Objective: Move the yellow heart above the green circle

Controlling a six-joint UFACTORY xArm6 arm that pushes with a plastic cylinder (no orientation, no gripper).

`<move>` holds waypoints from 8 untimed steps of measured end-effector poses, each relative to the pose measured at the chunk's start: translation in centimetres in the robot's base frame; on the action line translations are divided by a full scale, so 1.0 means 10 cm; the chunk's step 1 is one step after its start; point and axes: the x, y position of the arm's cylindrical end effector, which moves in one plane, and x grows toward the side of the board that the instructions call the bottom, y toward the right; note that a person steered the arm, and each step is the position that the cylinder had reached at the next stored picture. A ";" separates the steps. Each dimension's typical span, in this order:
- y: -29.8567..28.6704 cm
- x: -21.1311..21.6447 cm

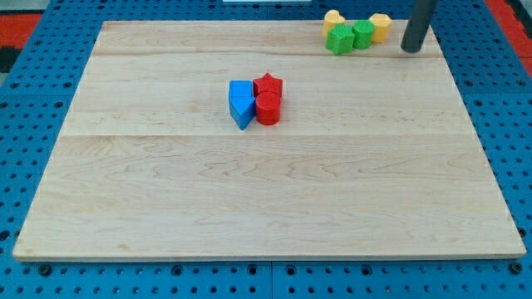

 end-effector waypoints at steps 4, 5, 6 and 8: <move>-1.96 -0.51; -2.08 -0.90; -2.04 -0.92; -1.65 -0.92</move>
